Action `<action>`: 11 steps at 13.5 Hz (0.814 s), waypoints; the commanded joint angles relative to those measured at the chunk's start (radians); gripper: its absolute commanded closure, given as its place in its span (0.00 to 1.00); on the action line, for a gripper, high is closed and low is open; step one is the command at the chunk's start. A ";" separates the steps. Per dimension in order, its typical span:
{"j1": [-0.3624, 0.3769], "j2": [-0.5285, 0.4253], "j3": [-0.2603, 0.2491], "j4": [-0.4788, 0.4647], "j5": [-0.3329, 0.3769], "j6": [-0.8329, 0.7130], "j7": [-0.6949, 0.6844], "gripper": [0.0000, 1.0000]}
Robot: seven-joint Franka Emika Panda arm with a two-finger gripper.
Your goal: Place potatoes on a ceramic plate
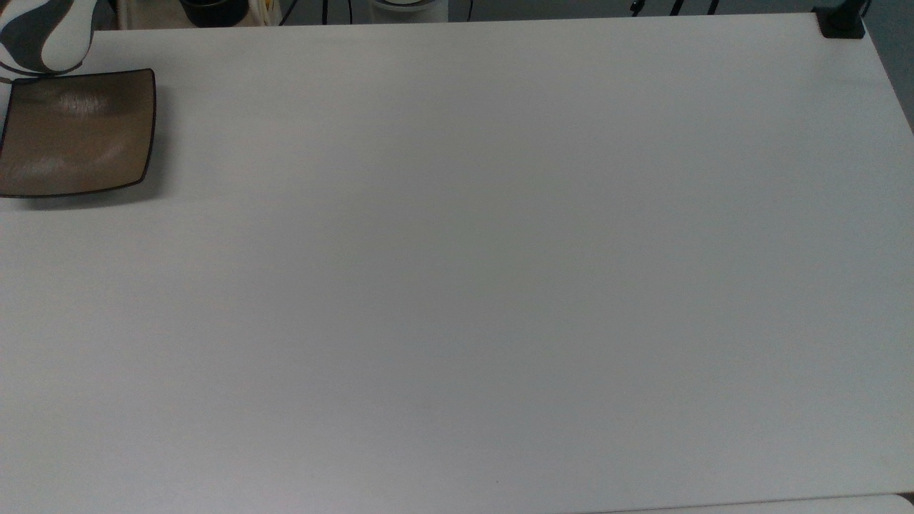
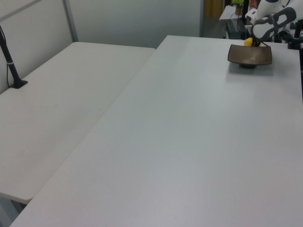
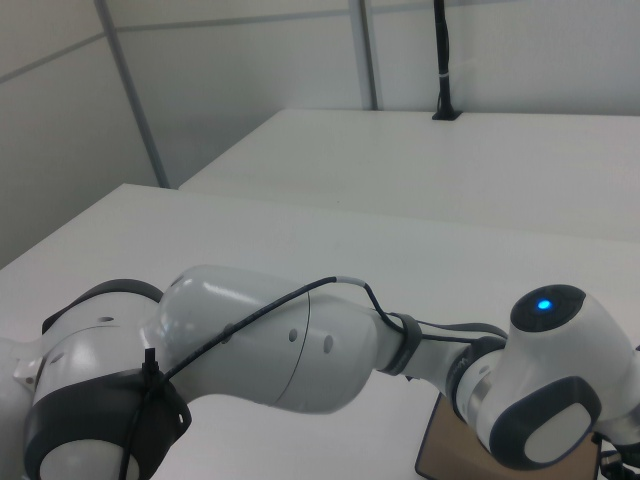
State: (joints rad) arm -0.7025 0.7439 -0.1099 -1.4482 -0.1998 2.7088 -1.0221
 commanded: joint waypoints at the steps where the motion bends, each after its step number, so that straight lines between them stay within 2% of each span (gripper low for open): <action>1: -0.003 0.000 0.009 0.011 -0.012 0.016 -0.015 0.56; 5: -0.005 -0.069 0.021 -0.003 -0.001 -0.004 -0.015 0.54; 6: -0.005 -0.110 0.041 -0.035 -0.001 -0.062 -0.013 0.53; 10: -0.006 -0.208 0.091 -0.043 -0.001 -0.311 -0.012 0.54; 11: -0.011 -0.245 0.128 -0.061 -0.001 -0.399 -0.004 0.54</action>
State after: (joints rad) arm -0.7024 0.6114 -0.0437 -1.4275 -0.1997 2.4671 -1.0222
